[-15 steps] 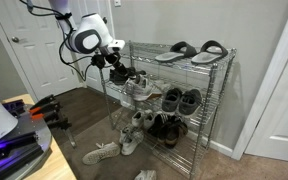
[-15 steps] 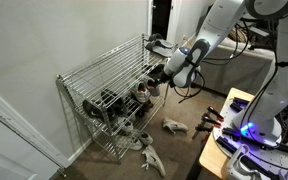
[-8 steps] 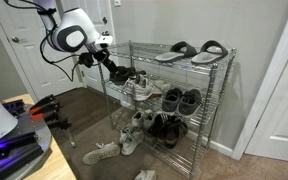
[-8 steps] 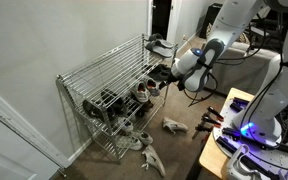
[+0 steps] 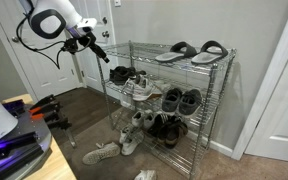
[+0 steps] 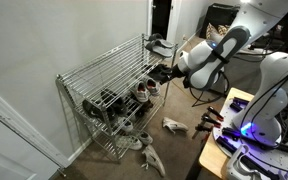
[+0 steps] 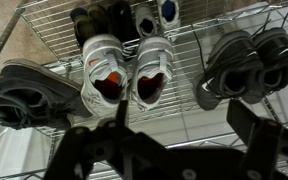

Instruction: Move the white pair of shoes to the second shelf

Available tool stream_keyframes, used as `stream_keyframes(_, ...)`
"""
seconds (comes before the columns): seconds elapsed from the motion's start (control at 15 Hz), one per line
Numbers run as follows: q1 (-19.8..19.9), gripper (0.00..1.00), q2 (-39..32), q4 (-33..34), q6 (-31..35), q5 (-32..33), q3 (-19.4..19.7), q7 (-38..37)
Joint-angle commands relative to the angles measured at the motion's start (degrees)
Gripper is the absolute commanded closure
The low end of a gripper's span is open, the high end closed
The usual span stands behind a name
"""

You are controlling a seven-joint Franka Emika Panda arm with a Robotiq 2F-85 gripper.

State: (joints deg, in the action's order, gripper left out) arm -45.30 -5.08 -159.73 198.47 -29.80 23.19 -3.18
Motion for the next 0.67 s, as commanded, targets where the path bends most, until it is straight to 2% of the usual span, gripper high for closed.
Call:
stream_keyframes(0.0,-1.39,0.0,0.62,-0.09,-0.06,-1.01,0.69,0.58)
stream_keyframes(0.6,-1.75,0.0,0.8,-0.1,-0.13,-1.23,1.51,0.67)
